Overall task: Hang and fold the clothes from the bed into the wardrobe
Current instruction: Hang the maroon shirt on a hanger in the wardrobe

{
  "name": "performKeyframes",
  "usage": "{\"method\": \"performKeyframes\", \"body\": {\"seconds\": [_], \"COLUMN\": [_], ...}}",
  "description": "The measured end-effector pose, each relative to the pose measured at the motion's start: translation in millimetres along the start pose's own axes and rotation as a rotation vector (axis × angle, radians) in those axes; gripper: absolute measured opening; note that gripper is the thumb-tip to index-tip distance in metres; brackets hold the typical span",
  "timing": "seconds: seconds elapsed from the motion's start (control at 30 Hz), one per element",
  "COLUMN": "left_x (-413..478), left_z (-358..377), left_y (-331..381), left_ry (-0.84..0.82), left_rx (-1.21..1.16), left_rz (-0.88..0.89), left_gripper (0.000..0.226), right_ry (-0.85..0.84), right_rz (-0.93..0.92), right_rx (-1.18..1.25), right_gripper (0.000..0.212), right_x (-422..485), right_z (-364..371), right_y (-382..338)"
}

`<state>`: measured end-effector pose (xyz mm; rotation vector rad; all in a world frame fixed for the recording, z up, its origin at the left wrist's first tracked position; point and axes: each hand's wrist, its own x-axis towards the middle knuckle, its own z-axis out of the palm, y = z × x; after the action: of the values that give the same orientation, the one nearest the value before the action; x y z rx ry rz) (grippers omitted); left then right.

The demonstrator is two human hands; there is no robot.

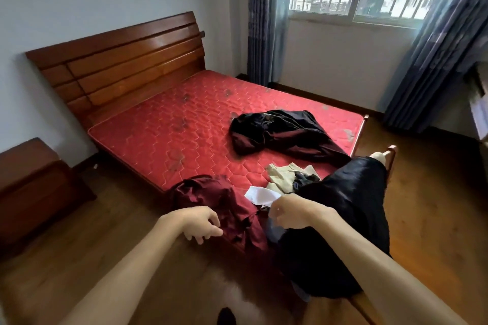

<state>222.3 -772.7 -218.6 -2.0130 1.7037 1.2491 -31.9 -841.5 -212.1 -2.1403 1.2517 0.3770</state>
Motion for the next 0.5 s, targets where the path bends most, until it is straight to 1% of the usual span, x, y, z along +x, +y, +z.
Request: {"method": "performKeyframes", "body": {"seconds": [0.07, 0.2, 0.3, 0.37, 0.4, 0.5], "left_x": [27.9, 77.3, 108.5, 126.3, 136.0, 166.3], "left_z": [-22.2, -58.2, -73.4, -78.3, -80.0, -84.5], "left_y": [-9.9, -24.6, -33.6, -40.4, -44.4, -56.1], "left_ry": [-0.004, -0.030, -0.059, -0.101, -0.127, -0.173], "left_rx": [0.022, 0.067, 0.063, 0.069, 0.074, 0.066], "left_rz": [0.024, 0.053, 0.062, 0.053, 0.048, 0.034], "left_gripper": [0.039, 0.037, 0.035, 0.032, 0.031, 0.028], "right_ry": [-0.033, -0.013, -0.019, -0.039, -0.053, -0.071], "right_rz": [0.036, 0.088, 0.109, 0.112, 0.116, 0.143], "right_rx": [0.029, 0.023, -0.006, -0.025, -0.024, -0.018], "right_gripper": [0.030, 0.032, 0.025, 0.018, 0.017, 0.026], "right_x": [32.0, 81.1, 114.6, 134.6, 144.3, 175.4], "right_z": [-8.7, -25.8, -26.7, -24.9, -23.6, -17.3], "right_y": [0.1, -1.2, 2.4, 4.7, 5.6, 14.7]}}
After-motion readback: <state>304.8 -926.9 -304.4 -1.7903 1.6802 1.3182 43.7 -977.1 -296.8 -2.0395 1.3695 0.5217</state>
